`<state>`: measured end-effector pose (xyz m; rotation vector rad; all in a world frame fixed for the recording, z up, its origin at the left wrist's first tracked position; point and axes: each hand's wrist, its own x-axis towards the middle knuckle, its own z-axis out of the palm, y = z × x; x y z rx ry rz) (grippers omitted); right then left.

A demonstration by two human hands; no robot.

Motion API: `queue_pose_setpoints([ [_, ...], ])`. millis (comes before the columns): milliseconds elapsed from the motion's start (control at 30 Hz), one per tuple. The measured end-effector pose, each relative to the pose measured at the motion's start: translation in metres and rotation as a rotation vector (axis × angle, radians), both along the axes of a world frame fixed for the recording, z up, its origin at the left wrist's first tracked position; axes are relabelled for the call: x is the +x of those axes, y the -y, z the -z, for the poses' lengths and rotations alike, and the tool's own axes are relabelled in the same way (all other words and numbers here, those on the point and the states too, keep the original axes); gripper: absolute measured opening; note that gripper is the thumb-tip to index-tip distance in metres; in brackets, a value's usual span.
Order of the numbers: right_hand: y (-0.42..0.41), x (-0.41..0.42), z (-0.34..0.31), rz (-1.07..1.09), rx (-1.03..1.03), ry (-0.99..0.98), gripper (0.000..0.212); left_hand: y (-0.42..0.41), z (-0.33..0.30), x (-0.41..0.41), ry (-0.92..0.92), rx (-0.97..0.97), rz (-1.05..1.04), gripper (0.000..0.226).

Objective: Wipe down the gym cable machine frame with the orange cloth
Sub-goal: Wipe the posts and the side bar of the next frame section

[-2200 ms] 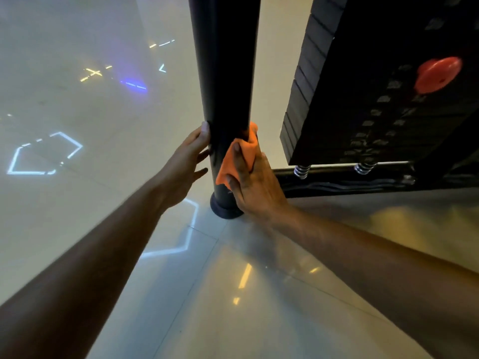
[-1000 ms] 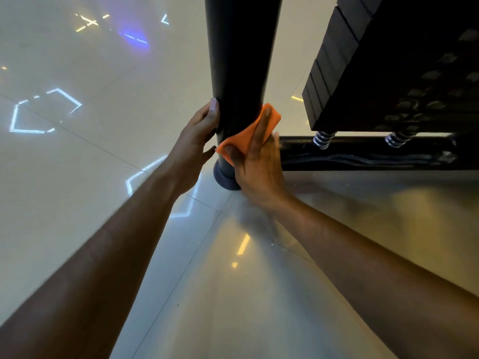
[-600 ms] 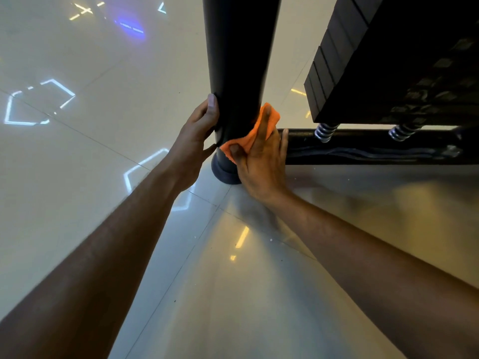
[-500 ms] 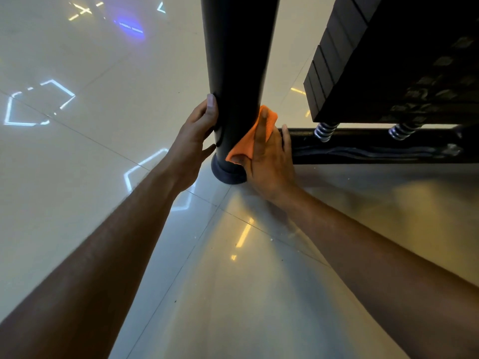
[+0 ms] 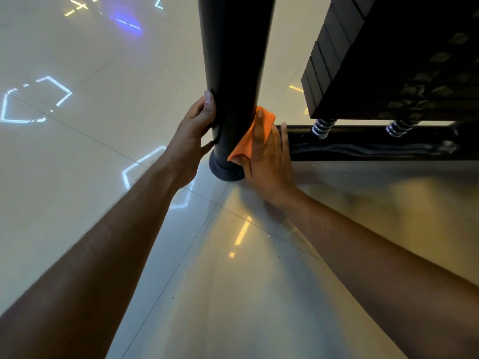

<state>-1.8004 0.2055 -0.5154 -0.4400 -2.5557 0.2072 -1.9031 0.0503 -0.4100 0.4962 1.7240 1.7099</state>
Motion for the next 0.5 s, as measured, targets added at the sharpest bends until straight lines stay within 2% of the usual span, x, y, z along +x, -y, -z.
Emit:
queue_pose_setpoints([
  [133,0.023,-0.008,-0.015,0.077,-0.36,-0.052,0.096,0.0,0.0,0.0,0.003,-0.01,-0.004,0.052],
  [233,0.015,-0.003,-0.025,0.033,-0.436,-0.036,0.092,-0.002,-0.002,0.004,-0.006,-0.013,-0.002,0.052],
  [400,-0.013,0.022,-0.03,-0.097,-0.266,0.058,0.073,-0.002,0.006,0.008,0.012,-0.012,-0.014,0.057],
  [500,-0.026,0.037,-0.048,-0.027,-0.105,0.03,0.075,0.0,0.019,0.009,0.026,-0.019,-0.02,0.068],
])
